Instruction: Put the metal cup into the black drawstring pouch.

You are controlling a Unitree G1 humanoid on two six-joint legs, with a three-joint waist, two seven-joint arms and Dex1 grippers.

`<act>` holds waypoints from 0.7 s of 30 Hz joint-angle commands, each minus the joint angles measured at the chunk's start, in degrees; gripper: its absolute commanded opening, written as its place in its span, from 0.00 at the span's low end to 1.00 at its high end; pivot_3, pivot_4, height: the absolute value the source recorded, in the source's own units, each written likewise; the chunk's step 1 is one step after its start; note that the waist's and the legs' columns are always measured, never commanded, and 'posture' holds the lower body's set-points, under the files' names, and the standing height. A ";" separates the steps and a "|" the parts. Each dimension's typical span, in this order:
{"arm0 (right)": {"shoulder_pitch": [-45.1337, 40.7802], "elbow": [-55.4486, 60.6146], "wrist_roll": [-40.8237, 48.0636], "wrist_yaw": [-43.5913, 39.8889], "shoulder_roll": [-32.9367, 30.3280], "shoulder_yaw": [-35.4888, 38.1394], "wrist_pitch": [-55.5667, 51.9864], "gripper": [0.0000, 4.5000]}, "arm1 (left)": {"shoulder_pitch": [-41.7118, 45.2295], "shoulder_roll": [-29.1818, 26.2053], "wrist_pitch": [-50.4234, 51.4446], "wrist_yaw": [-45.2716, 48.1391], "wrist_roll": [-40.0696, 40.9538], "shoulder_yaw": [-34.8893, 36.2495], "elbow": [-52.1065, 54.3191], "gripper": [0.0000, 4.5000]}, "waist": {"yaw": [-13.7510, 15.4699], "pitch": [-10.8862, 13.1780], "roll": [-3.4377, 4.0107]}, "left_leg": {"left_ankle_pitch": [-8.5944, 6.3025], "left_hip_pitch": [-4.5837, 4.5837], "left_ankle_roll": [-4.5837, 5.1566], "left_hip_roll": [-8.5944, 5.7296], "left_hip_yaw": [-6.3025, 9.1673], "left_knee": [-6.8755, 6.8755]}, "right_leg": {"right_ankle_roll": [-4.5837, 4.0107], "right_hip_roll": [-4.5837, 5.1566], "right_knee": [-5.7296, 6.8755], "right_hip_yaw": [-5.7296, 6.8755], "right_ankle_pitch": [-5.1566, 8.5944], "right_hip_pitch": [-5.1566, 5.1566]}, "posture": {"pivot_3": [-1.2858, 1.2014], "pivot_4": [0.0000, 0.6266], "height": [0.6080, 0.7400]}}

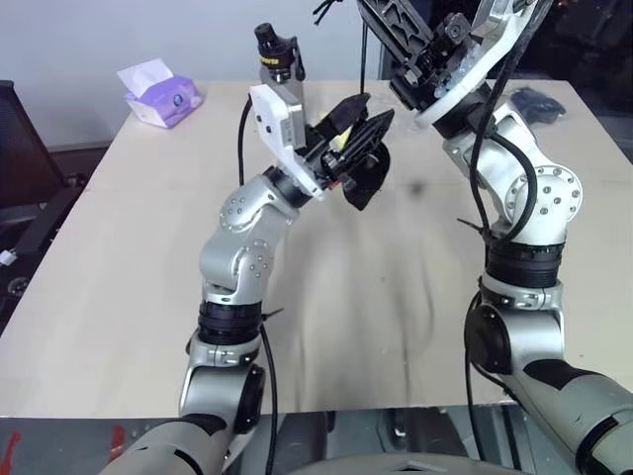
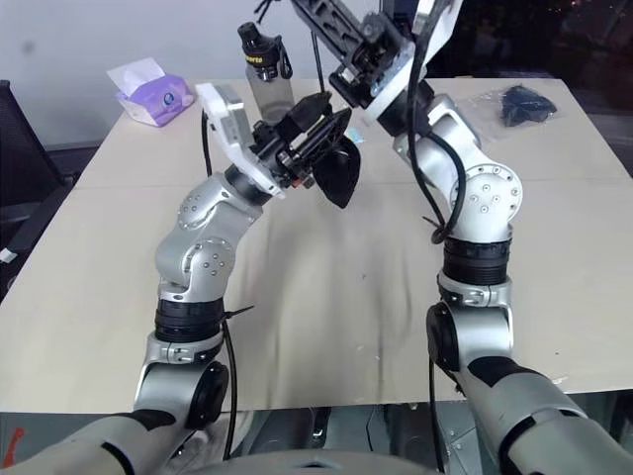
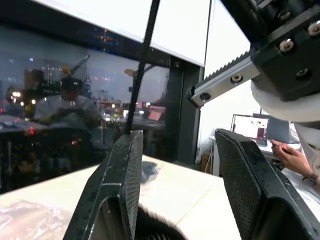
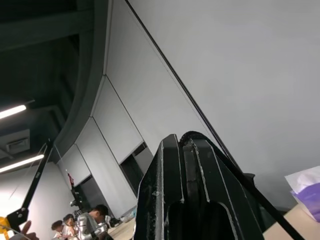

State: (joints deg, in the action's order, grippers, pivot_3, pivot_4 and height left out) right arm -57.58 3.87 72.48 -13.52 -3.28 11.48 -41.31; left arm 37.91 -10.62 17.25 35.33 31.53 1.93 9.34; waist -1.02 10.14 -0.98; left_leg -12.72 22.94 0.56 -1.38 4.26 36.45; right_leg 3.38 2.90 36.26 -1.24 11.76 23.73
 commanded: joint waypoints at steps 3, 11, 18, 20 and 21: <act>-0.48 1.14 0.48 0.11 -0.24 0.85 0.33 0.00 | -0.05 0.84 -3.38 0.53 1.09 1.30 2.39 0.52 | 0.01 0.00 0.00 | 0.00 0.00 0.00 0.00 -0.01 0.00 | 0.00 0.00 -0.01 -0.01 0.00 0.00 | 0.52 0.24 1.00; -0.66 1.27 0.97 0.08 -0.03 0.72 -0.12 0.00 | 1.79 0.72 -6.33 1.16 -1.46 0.26 -0.39 0.52 | -0.01 0.00 0.00 | 0.00 0.00 0.00 -0.01 -0.02 0.00 | 0.00 0.00 -0.01 -0.01 0.00 0.00 | 0.52 0.24 1.00; -0.48 0.05 -0.77 1.21 -0.55 1.88 1.08 0.00 | -1.75 0.39 -3.41 5.87 3.04 -1.82 3.94 0.52 | -0.06 0.00 0.00 | 0.00 0.00 0.00 0.00 -0.01 0.00 | 0.00 0.00 -0.01 -0.01 0.00 0.00 | 0.52 0.24 1.00; -0.53 -0.42 -1.24 1.46 -0.73 2.29 1.43 0.00 | -1.99 0.47 -3.12 6.47 3.63 -2.25 4.74 0.52 | -0.05 0.00 0.00 | 0.00 0.01 0.00 0.01 -0.01 0.00 | 0.00 0.00 -0.01 -0.01 0.00 0.00 | 0.52 0.24 1.00; -0.60 -0.80 -1.40 1.42 -0.84 2.40 1.56 0.00 | -2.06 0.69 -3.31 6.35 3.71 -2.27 4.95 0.52 | -0.04 0.00 0.00 | 0.00 0.01 0.00 0.01 0.00 0.00 | 0.00 0.00 -0.01 0.00 0.00 0.00 | 0.52 0.24 1.00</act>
State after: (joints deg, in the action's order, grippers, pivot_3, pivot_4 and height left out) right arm -57.58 2.14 71.00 -11.98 -3.85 12.67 -40.94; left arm 35.44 -10.18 14.44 41.22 34.00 -0.23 11.08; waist -1.06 10.14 -0.98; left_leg -12.72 22.94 0.56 -1.37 4.25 36.45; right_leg 3.38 2.90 36.26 -1.24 11.76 23.73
